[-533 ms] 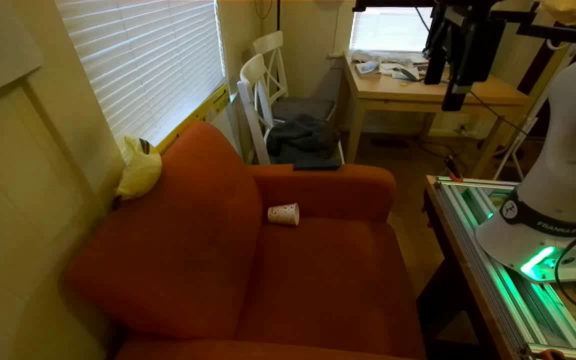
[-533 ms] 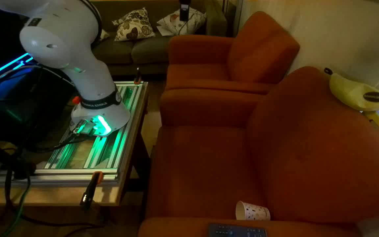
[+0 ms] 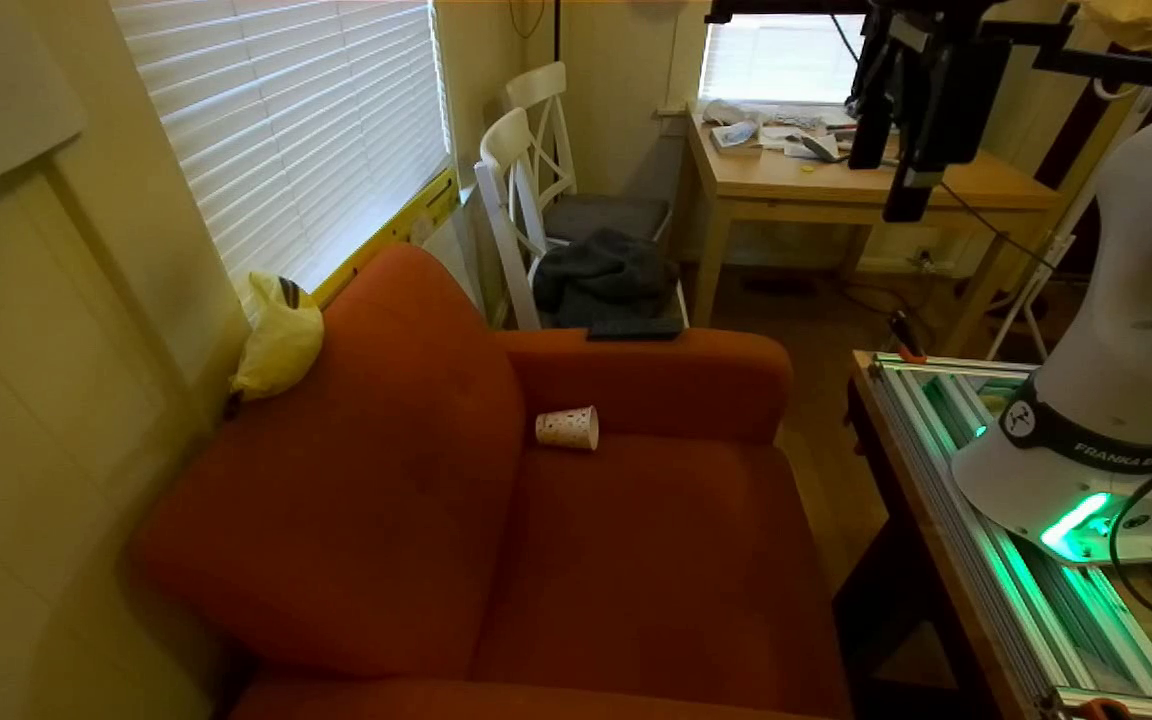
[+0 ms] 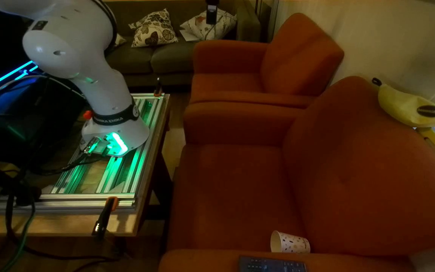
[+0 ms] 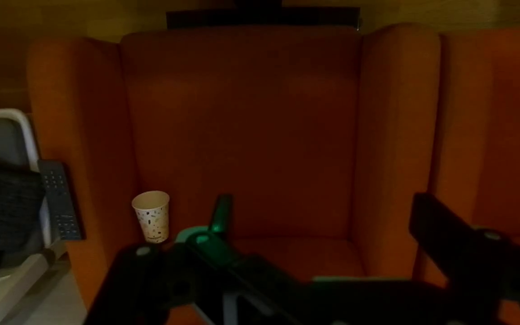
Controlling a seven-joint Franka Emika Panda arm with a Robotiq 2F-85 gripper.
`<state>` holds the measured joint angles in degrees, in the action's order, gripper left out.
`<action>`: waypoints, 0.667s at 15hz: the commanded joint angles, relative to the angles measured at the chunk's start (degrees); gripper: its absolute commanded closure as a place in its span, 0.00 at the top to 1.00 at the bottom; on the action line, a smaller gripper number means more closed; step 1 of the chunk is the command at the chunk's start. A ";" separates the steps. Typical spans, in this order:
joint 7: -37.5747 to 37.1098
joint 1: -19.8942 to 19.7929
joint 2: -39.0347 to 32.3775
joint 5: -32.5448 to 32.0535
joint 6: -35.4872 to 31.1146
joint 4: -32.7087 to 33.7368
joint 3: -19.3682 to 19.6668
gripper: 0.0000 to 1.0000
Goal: Put the banana plush toy on the left armrest of the sofa on the right.
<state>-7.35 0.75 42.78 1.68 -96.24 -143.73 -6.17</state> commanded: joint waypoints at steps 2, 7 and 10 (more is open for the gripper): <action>-7.14 -3.79 -3.97 -1.55 -7.08 0.76 -0.03 1.00; -16.66 -8.64 -11.70 -1.53 -20.91 2.65 -0.09 1.00; -20.11 -9.98 -16.96 -1.40 -28.38 4.52 0.08 1.00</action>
<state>-23.30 -8.03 31.63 1.42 -119.55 -142.55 -5.93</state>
